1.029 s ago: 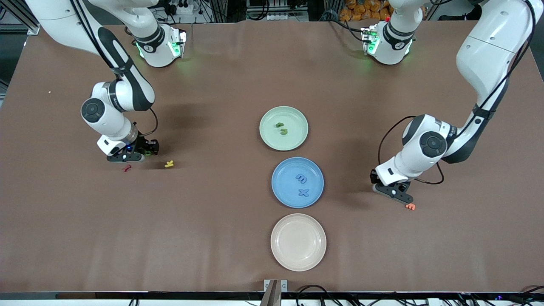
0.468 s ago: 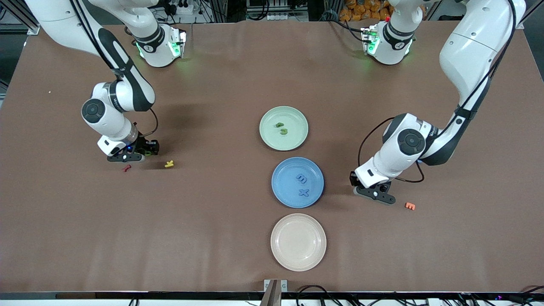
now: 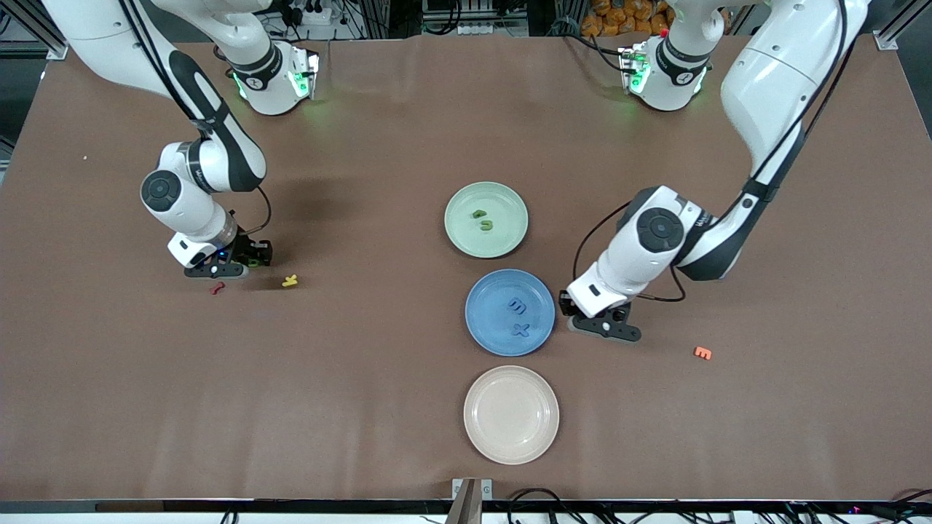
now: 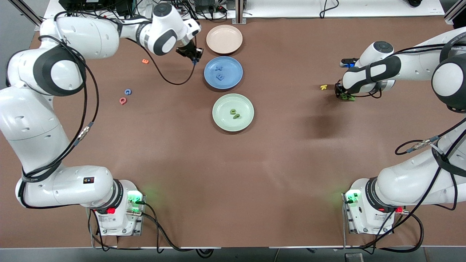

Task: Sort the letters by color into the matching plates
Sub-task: 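Drop blue g on the blue plate while the right gripper lifts green B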

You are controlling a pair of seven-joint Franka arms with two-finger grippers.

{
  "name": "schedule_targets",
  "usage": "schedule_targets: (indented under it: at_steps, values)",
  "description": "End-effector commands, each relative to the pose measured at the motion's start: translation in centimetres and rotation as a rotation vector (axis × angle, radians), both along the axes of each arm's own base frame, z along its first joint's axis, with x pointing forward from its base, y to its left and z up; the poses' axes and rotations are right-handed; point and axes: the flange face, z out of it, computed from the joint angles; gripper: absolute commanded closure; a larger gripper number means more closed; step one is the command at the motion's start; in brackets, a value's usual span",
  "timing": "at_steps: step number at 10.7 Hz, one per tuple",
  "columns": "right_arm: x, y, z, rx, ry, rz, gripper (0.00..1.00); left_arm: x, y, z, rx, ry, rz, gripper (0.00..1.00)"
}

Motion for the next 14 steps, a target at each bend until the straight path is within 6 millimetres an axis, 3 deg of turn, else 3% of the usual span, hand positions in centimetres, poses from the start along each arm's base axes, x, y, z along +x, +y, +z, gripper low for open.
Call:
schedule_targets:
  at_steps: [1,4,6,7,8,9,12,13,14]
  values:
    - [0.4,-0.4,-0.3,0.007,-0.005,0.005,0.68,-0.7,-3.3,-0.9,-0.023,0.035,0.021,1.00]
    - [0.3,-0.3,-0.4,0.007,-0.002,0.008,0.77,-1.0,-6.7,-1.4,-0.053,0.043,0.042,1.00]
    - [0.2,-0.3,-0.6,0.006,0.003,0.008,0.98,-1.0,-8.6,-0.8,-0.070,0.033,0.053,0.96]
    - [0.3,-0.3,-0.4,0.007,0.001,0.006,1.00,-0.9,-8.4,-0.9,-0.043,0.008,0.030,0.06]
    - [0.4,-0.3,0.2,0.007,-0.002,0.004,1.00,-0.9,-8.4,-0.9,-0.007,-0.016,0.012,0.00]
    - [0.4,-0.1,0.5,0.007,0.005,0.001,1.00,-0.3,-7.3,-0.3,0.018,-0.027,0.025,0.00]
    - [0.9,0.2,2.9,0.005,0.055,-0.014,1.00,1.8,-5.1,3.1,0.085,-0.020,0.070,0.00]
    - [0.9,0.7,3.9,0.015,0.073,-0.041,1.00,2.7,-3.5,4.3,0.118,-0.019,0.099,0.00]
    - [0.8,2.6,4.3,0.036,0.077,-0.064,1.00,3.4,-1.9,5.3,0.146,-0.022,0.125,0.00]
